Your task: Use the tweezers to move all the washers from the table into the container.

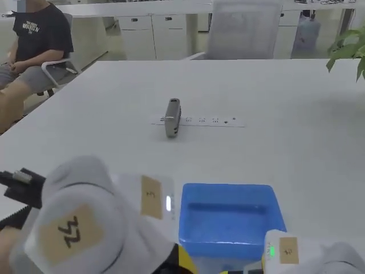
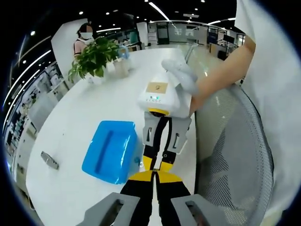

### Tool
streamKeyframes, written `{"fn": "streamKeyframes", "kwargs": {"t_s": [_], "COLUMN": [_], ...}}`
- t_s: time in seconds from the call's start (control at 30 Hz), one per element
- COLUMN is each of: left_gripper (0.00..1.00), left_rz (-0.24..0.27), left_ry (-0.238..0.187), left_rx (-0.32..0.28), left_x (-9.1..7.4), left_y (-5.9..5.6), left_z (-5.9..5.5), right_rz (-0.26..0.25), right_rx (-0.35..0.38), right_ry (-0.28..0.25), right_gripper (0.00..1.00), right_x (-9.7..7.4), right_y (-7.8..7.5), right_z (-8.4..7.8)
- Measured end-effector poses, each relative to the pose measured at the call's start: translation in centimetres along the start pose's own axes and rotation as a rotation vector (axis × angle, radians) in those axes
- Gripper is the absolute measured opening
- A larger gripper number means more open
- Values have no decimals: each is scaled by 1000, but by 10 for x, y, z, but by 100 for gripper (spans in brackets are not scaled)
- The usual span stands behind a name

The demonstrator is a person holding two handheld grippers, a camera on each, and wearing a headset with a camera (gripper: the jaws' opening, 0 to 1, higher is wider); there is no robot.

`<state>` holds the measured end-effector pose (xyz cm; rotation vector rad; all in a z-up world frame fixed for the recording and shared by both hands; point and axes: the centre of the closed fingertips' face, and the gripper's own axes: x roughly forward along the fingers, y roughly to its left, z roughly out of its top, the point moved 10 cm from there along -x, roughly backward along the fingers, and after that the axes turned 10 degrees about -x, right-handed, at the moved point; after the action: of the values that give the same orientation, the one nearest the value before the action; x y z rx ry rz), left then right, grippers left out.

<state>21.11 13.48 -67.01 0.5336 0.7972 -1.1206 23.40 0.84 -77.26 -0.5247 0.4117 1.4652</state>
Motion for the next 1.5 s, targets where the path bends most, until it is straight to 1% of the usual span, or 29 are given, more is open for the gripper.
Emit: {"fn": "streamKeyframes", "kwargs": {"t_s": [0.17,0.37,0.43,0.5,0.57,0.67,0.7,0.77,0.87,0.93,0.97,1.03,1.07,1.1,1.17,1.2,1.27,1.3,1.33,1.37,1.4,1.43,1.5], "left_gripper": [0,0,0,0,0,0,0,0,0,0,0,0,3,3,4,6,11,13,15,18,21,25,32], "left_rz": [-11,-34,-45,-45,-49,-56,-59,-59,-56,-41,-17,14,30,33,58,79,104,122,146,161,194,212,241], "left_ry": [18,7,5,9,9,7,5,-4,-19,-43,-76,-107,-148,-185,-250,-294,-317,-326,-325,-322,-315,-324,-338], "left_rx": [3,-20,-26,-27,-37,-45,-48,-55,-76,-101,-145,-202,-259,-332,-425,-473,-540,-549,-557,-561,-563,-561,-584], "left_x": [4,6,7,8,9,10,10,12,14,14,14,12,10,8,5,2,0,-1,-1,-1,-1,0,1], "left_y": [3,8,8,9,10,11,11,11,10,8,5,2,-1,-5,-11,-16,-23,-26,-31,-35,-39,-42,-48], "left_z": [1,3,4,4,5,5,5,6,6,4,1,-5,-10,-16,-24,-31,-40,-45,-52,-56,-61,-64,-69], "right_rz": [15,20,31,49,57,54,53,65,73,74,73,64,50,28,21,9,7,1,-8,-10,-13,-17,-18], "right_rx": [32,57,73,77,71,35,28,29,7,4,7,16,31,53,99,126,159,172,197,211,232,244,283], "right_ry": [-5,-10,-7,-18,-26,-22,-16,-7,1,3,1,-1,-3,-4,-13,-22,-33,-37,-45,-50,-60,-69,-100], "right_gripper": [8,8,10,12,14,7,7,6,5,4,4,4,4,3,3,3,3,3,3,3,3,3,3], "right_x": [3,2,1,-2,-6,-11,-12,-11,-11,-11,-12,-12,-13,-13,-14,-14,-15,-15,-16,-16,-17,-17,-20], "right_y": [-2,-3,-4,-5,-5,-7,-8,-9,-9,-8,-8,-8,-8,-10,-11,-13,-14,-14,-14,-14,-14,-14,-14], "right_z": [-4,-4,-2,1,5,8,8,7,6,6,5,5,4,3,2,1,-1,-2,-2,-3,-4,-4,-3]}}
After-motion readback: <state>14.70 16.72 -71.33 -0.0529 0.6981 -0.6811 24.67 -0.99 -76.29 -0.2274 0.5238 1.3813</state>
